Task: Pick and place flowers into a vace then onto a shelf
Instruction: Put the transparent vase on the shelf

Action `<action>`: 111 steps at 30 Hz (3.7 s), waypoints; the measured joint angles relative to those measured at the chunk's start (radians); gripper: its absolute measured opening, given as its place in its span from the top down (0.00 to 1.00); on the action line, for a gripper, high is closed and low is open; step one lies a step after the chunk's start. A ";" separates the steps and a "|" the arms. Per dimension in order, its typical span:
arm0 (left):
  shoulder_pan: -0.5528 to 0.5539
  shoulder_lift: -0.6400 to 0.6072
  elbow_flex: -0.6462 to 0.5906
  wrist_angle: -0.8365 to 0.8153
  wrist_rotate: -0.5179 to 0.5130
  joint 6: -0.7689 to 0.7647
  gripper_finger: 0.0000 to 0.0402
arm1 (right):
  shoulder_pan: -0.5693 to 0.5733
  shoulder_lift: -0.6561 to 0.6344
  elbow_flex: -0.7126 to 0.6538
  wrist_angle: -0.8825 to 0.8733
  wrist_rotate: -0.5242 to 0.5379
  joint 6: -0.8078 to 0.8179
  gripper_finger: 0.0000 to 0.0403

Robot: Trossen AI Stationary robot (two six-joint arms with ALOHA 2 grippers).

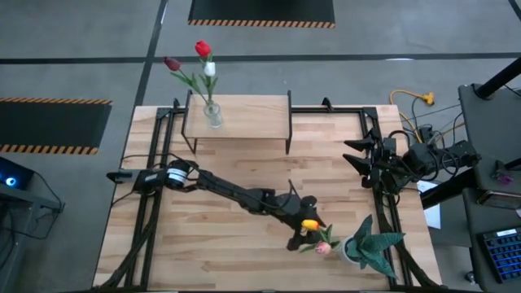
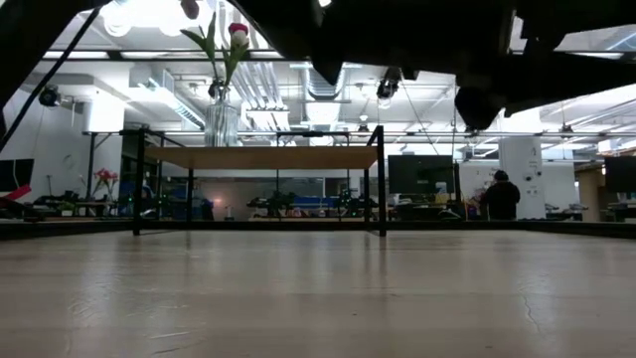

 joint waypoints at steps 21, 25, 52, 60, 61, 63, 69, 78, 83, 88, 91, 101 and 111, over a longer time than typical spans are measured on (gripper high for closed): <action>-0.033 0.112 0.009 0.303 -0.120 0.024 0.27 | 0.000 -0.007 0.000 0.002 -0.001 -0.023 0.44; -0.035 0.122 0.009 0.300 -0.120 0.022 0.27 | 0.000 -0.007 0.000 0.003 -0.001 -0.023 0.44; -0.024 0.270 0.265 0.231 0.012 0.002 0.31 | 0.000 -0.019 0.000 0.007 -0.001 -0.025 0.44; -0.024 0.270 0.271 0.231 0.013 0.020 0.54 | 0.000 -0.019 0.000 0.007 -0.001 -0.026 0.44; -0.024 0.270 0.271 0.234 0.014 0.027 0.55 | 0.000 -0.019 0.000 0.007 -0.001 -0.027 0.44; -0.023 0.270 0.271 0.231 0.014 0.029 0.55 | 0.000 -0.019 0.000 0.007 -0.001 -0.026 0.44; -0.019 0.266 0.269 0.230 0.015 0.029 0.55 | 0.000 -0.019 0.000 0.007 -0.001 -0.026 0.44; 0.029 0.180 0.267 0.058 0.014 0.029 0.55 | 0.000 -0.019 0.000 0.007 -0.001 -0.051 0.44; 0.055 0.131 0.259 -0.020 0.014 0.030 0.55 | 0.000 -0.020 0.000 0.007 -0.001 -0.072 0.44; 0.084 0.053 0.257 -0.093 0.030 0.043 0.55 | 0.000 -0.020 0.000 0.007 0.000 -0.071 0.44; 0.098 0.000 0.253 -0.196 0.030 0.044 0.55 | 0.000 -0.020 0.000 0.007 -0.001 -0.070 0.44; 0.132 -0.201 0.253 -0.404 -0.096 0.042 0.55 | 0.000 -0.020 0.000 0.007 -0.001 -0.056 0.44; 0.196 -0.334 0.244 -0.492 -0.274 0.041 0.55 | 0.000 -0.020 0.000 0.006 -0.001 -0.029 0.44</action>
